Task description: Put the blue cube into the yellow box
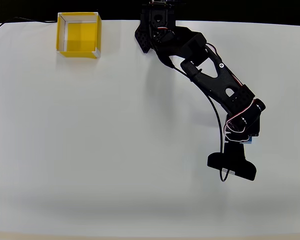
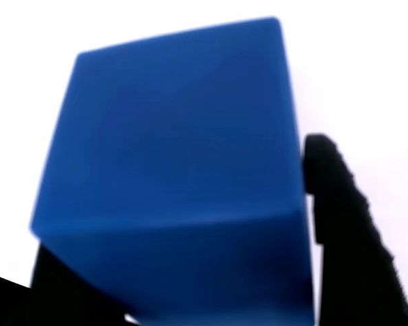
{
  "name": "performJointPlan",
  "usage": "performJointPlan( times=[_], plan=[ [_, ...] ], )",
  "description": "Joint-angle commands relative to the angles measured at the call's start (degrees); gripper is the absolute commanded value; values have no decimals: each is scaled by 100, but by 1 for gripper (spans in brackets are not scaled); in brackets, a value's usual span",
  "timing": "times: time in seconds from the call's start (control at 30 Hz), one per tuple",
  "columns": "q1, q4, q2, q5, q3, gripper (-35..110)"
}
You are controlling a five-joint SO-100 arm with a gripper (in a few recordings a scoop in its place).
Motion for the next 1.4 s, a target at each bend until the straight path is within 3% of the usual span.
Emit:
performJointPlan(
  times=[0.0,0.43,0.73,0.97,1.37],
  plan=[
    [747,-387,2013,-1107,308,9],
    [3823,-2180,4078,-4184,2830,9],
    [6021,-2707,4852,-4975,3735,9],
    [8253,-2197,5704,-5221,4192,9],
    [11619,-272,6451,-5449,4412,9]
  ],
)
